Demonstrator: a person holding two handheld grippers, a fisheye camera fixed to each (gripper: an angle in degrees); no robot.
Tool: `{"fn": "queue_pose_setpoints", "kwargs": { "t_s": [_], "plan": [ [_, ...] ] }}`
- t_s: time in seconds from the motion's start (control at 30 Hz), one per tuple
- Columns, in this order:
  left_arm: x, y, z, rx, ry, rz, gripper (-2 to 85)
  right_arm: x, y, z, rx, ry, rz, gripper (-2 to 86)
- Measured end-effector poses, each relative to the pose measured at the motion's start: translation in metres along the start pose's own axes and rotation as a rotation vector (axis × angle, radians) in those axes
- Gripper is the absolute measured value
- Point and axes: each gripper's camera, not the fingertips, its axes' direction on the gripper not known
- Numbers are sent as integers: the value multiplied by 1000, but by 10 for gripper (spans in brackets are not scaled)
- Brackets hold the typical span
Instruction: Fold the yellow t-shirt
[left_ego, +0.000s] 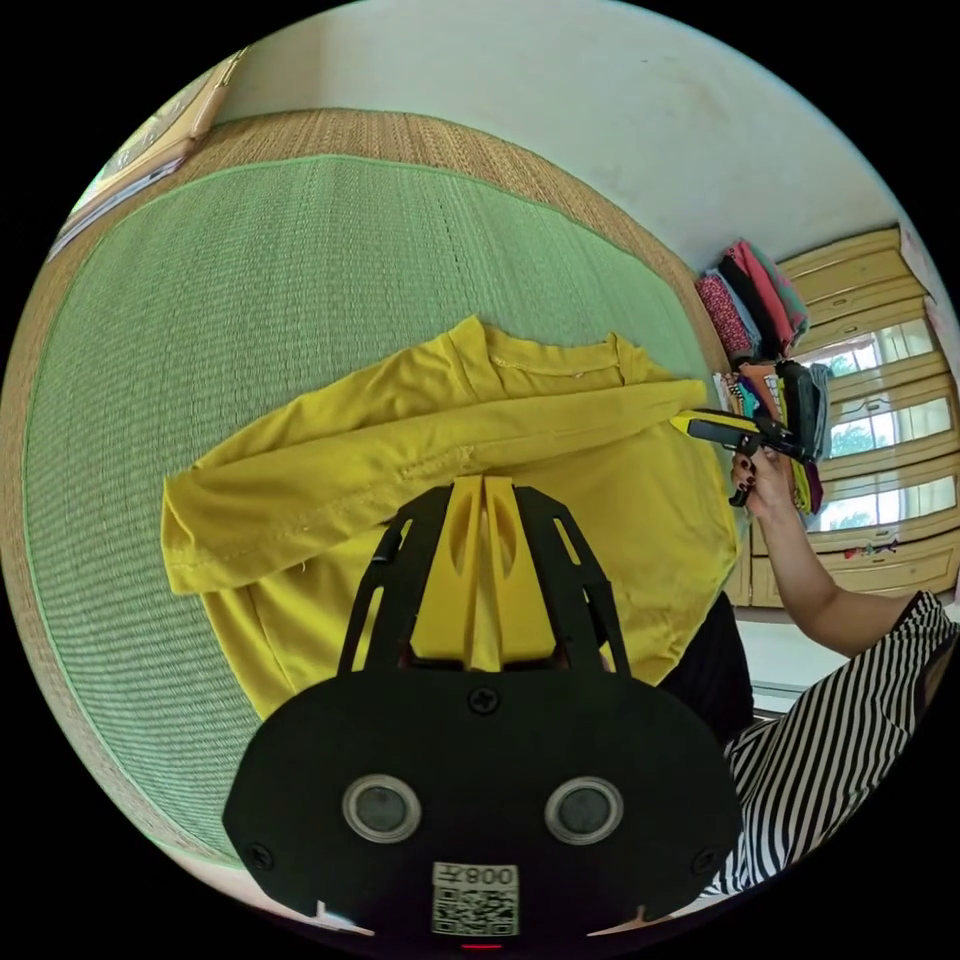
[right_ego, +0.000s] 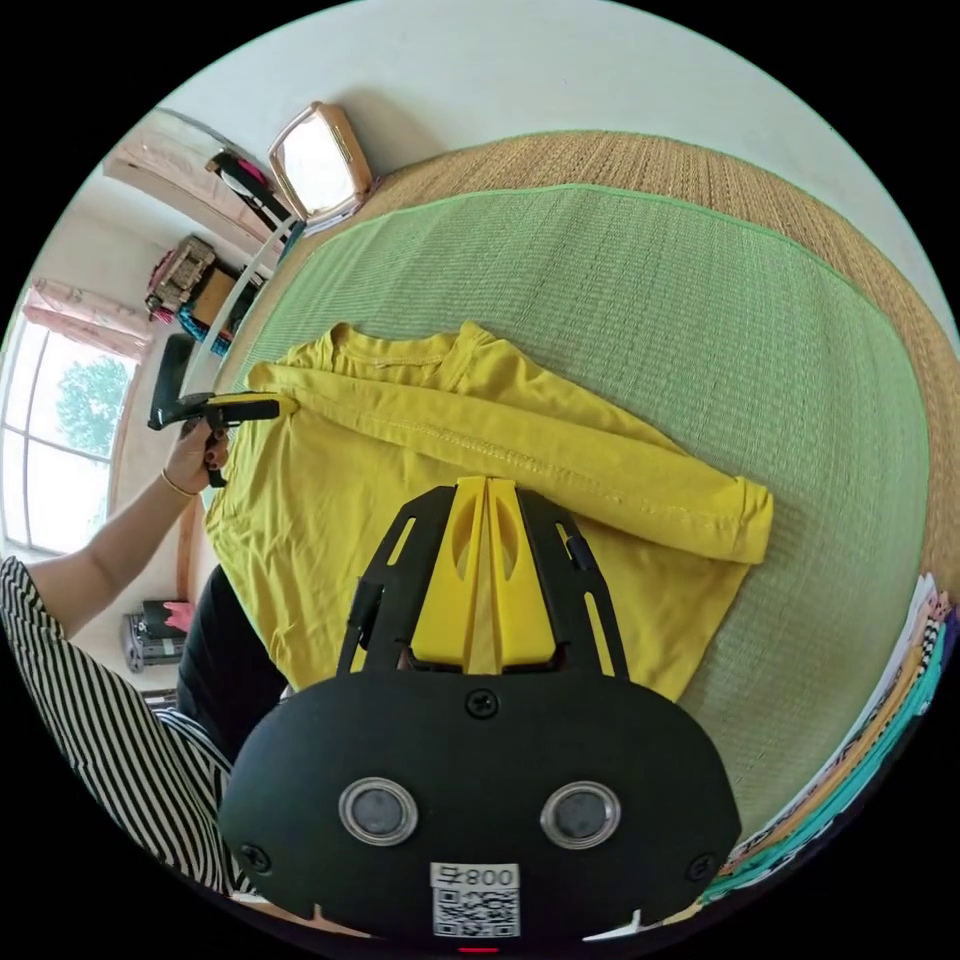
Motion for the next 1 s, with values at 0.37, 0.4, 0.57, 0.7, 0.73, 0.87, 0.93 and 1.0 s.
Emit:
{"fn": "queue_pose_setpoints", "kwargs": {
  "t_s": [0.37, 0.4, 0.57, 0.7, 0.73, 0.87, 0.93, 1.0],
  "plan": [
    [20, -40, 1, 79, -79, 16, 2, -31, -23, -7, 80, 189, -57, 0],
    [20, -45, -1, 91, -96, 12, 2, -31, -29, -9, 84, 202, -58, 0],
    [24, -47, -8, 175, -63, -4, 2, -29, -41, -23, 126, 217, -48, 1],
    [47, -28, 4, 130, 23, 97, 2, -49, -16, -24, 114, 202, -128, 1],
    [53, -24, 11, 94, 6, 127, 2, -54, -6, -23, 112, 200, -143, 1],
    [56, -24, 31, -34, -92, 143, 3, -62, 15, -18, 103, 176, -187, 1],
    [52, -30, 31, -19, -72, 128, 3, -58, 15, -6, 44, 173, -193, 1],
    [49, -34, 26, 24, -80, 101, 4, -52, 11, 0, 15, 162, -184, 2]
  ]
}}
